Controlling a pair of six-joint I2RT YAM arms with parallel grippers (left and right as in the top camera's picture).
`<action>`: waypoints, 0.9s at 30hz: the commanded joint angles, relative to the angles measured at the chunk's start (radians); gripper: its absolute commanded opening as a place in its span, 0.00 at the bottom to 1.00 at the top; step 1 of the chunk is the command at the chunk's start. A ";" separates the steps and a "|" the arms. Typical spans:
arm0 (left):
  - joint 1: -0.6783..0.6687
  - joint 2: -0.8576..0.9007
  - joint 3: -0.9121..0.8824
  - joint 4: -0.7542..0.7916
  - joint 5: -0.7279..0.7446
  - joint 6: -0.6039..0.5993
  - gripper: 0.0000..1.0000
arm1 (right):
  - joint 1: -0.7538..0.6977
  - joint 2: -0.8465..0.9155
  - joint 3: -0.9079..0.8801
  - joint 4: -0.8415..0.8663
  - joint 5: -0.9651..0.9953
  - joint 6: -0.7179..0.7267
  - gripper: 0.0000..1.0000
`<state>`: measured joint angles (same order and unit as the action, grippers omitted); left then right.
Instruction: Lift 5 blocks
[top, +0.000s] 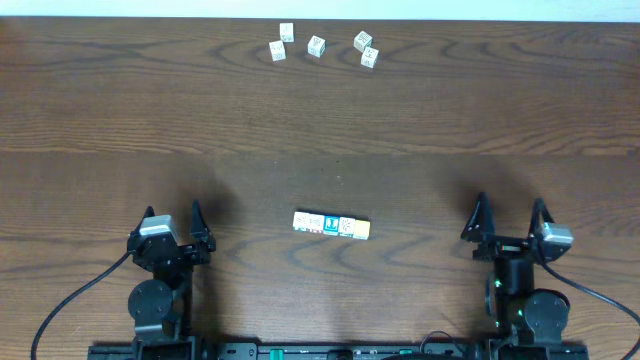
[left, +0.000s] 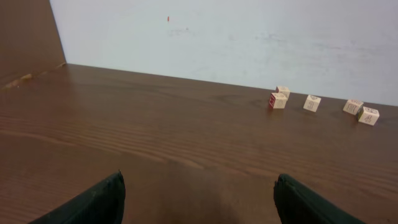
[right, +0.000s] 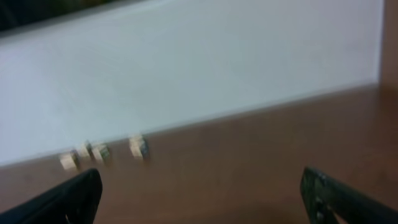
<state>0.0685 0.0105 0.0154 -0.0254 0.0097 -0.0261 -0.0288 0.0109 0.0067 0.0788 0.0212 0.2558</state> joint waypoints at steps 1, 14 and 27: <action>0.003 -0.006 -0.011 -0.048 -0.013 -0.005 0.77 | -0.021 -0.006 -0.002 -0.124 0.005 0.004 0.99; 0.003 -0.006 -0.011 -0.048 -0.013 -0.005 0.77 | -0.025 -0.005 -0.002 -0.154 -0.019 -0.104 0.99; 0.003 -0.006 -0.011 -0.048 -0.013 -0.005 0.77 | -0.025 -0.005 -0.002 -0.154 -0.019 -0.104 0.99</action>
<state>0.0685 0.0105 0.0158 -0.0254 0.0097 -0.0261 -0.0475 0.0124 0.0067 -0.0704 0.0124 0.1703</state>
